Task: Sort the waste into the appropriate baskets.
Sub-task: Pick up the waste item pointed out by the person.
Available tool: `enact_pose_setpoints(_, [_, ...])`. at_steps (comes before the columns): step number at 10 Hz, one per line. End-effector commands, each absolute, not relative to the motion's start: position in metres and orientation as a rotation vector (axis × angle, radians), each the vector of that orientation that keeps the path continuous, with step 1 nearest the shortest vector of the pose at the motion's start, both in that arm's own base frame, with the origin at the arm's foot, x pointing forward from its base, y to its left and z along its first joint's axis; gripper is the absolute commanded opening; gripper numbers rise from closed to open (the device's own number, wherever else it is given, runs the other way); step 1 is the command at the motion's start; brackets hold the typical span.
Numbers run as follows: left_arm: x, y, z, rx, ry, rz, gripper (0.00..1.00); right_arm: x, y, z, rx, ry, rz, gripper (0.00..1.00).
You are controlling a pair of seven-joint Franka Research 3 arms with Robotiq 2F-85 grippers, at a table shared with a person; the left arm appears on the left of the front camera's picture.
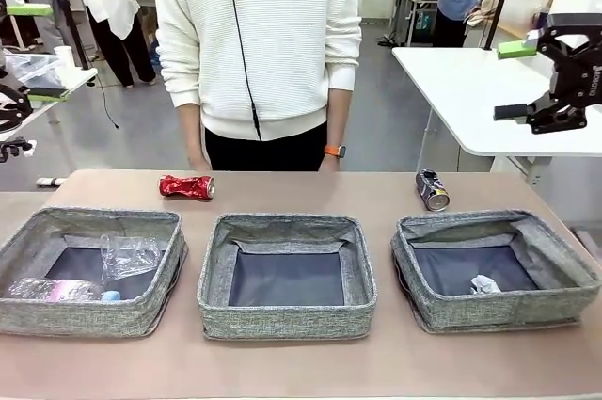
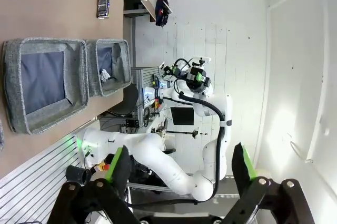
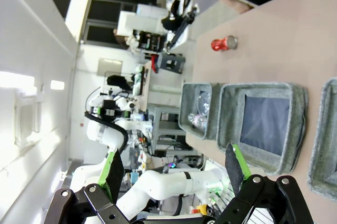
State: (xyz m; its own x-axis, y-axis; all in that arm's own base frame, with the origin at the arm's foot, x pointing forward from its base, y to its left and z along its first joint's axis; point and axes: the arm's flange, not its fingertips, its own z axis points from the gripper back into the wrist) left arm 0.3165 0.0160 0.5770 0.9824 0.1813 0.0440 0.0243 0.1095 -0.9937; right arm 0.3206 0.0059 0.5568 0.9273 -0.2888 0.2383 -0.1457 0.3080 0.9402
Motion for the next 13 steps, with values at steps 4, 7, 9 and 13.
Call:
enact_pose_setpoints(4, [0.3170, 0.0144, 0.5750, -1.481, -0.185, 0.096, 1.00, 0.3206, 0.0069, 0.5598, 1.267, -0.385, -0.112, 1.00])
enact_pose_setpoints(7, [0.3170, 0.0144, 0.5750, -1.481, -0.185, 0.096, 1.00, 0.3206, 0.0069, 0.5598, 1.267, -0.385, -0.112, 1.00])
enact_pose_setpoints(9, [0.3170, 0.0144, 0.5750, -1.481, -0.185, 0.096, 1.00, 0.3206, 0.0069, 0.5598, 1.267, -0.385, -0.112, 1.00])
enact_pose_setpoints(13, [0.3170, 0.0144, 0.5750, -1.481, -0.185, 0.096, 1.00, 0.3206, 0.0069, 0.5598, 1.267, -0.385, -0.112, 1.00])
